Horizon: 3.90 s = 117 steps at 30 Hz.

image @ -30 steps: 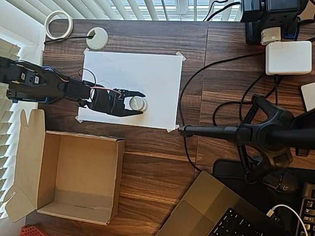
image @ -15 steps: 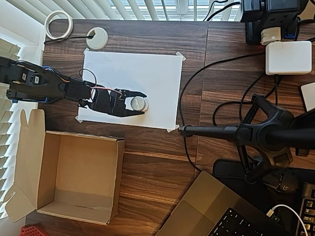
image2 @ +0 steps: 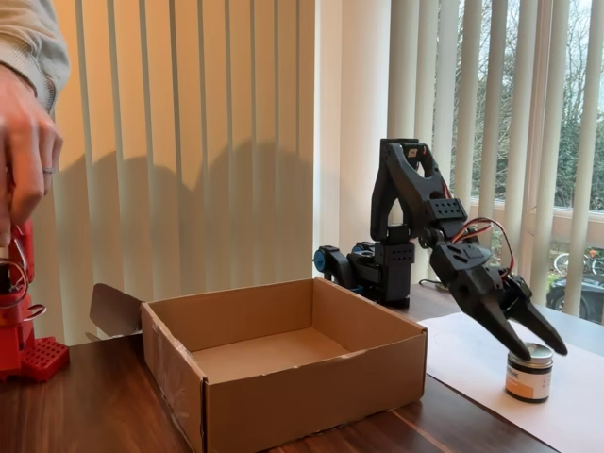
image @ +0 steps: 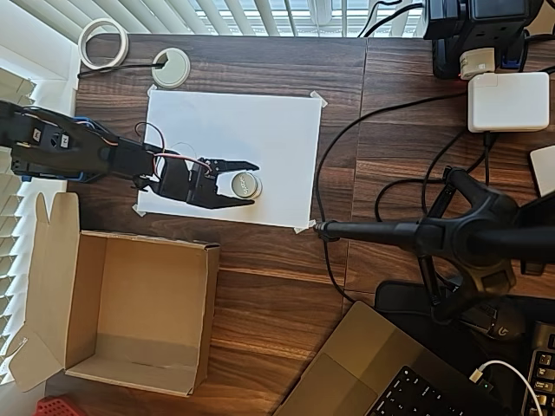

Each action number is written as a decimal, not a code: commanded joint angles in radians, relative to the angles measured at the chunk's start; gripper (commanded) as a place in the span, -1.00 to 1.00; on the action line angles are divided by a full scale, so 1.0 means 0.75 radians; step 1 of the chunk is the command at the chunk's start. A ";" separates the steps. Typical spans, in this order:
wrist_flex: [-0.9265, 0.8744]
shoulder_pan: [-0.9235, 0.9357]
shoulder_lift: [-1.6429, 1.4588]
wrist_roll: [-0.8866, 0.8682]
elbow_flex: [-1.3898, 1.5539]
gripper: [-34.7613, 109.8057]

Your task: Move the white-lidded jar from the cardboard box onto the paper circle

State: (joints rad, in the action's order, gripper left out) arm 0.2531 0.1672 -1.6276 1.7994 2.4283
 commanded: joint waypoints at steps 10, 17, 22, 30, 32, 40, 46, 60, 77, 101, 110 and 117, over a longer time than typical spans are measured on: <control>0.141 -0.088 -0.675 -0.511 0.227 -0.03; 0.094 -0.182 -1.149 -1.021 0.661 -0.07; -0.133 -0.211 -1.466 -1.376 0.841 -0.11; -0.832 -0.258 -1.798 -1.755 0.853 -0.24; -1.017 -0.266 -1.886 -1.818 0.855 -0.39; -1.497 -0.254 -2.176 -2.017 0.896 -0.52; -1.728 -0.262 -2.334 -2.121 0.882 -0.52; -1.898 -0.290 -2.383 -2.141 0.849 -0.52; -1.894 -0.297 -2.383 -2.137 0.851 -0.52; -1.892 -0.299 -2.383 -2.135 0.851 -0.52; -1.892 -0.299 -2.383 -2.135 0.851 -0.52; -1.892 -0.299 -2.383 -2.135 0.851 -0.52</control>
State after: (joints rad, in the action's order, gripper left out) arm -1.1674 -0.0537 -3.3502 0.1902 3.1124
